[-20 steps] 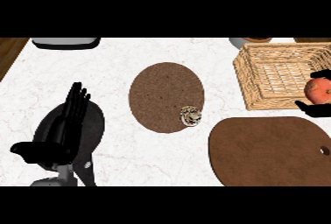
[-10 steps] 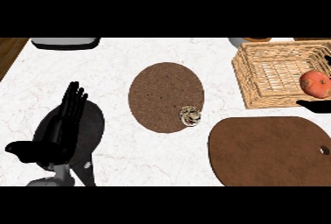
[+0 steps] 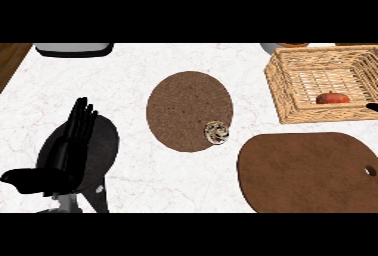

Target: Pick the squash from the cutting board and place it in the basket

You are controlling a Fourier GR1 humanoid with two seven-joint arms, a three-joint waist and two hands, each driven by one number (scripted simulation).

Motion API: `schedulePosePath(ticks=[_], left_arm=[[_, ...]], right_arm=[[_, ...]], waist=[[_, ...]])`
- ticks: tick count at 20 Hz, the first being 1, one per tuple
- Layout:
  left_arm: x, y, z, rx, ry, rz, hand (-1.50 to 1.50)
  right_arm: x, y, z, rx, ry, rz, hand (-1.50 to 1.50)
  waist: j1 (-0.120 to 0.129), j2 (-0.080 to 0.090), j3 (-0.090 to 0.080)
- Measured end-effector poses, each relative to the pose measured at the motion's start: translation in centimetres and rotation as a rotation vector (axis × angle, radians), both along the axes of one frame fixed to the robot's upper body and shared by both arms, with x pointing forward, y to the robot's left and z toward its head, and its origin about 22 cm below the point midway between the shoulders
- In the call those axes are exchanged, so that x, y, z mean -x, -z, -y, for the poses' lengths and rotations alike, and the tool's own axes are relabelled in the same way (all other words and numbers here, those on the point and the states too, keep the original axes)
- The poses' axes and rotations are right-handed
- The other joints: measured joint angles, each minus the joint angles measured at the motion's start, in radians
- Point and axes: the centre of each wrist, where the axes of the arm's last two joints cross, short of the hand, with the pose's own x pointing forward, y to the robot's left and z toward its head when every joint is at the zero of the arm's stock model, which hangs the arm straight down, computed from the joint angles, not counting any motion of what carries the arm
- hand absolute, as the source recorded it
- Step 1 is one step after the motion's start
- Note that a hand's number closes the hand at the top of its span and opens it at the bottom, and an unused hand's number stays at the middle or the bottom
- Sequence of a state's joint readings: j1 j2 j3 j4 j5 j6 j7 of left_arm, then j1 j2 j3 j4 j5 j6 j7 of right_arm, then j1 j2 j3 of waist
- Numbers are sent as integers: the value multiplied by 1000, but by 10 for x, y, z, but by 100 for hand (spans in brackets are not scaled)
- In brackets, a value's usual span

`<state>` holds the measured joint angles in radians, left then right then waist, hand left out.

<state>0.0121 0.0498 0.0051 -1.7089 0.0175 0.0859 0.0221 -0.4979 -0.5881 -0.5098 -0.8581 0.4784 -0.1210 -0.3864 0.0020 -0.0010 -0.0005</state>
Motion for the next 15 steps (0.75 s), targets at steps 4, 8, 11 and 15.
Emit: schedulePosePath(ticks=[4, 8, 11, 15], left_arm=[[-2, 0, -2, 2, -1, -3, 0], [-8, -2, 2, 1, -3, -6, 0], [-9, 0, 3, 4, -3, -6, 0], [-5, -1, 0, 5, 5, 3, 0]], right_arm=[[13, -16, 20, -37, 80, 39, -150], [32, -32, 48, -132, 113, 85, -150], [54, -43, 75, -167, 106, 108, -150], [75, -51, 101, -216, 53, 125, -150]], waist=[[-1, 0, 0], [-6, 0, 0], [-5, 1, 1], [-1, 1, 1]])
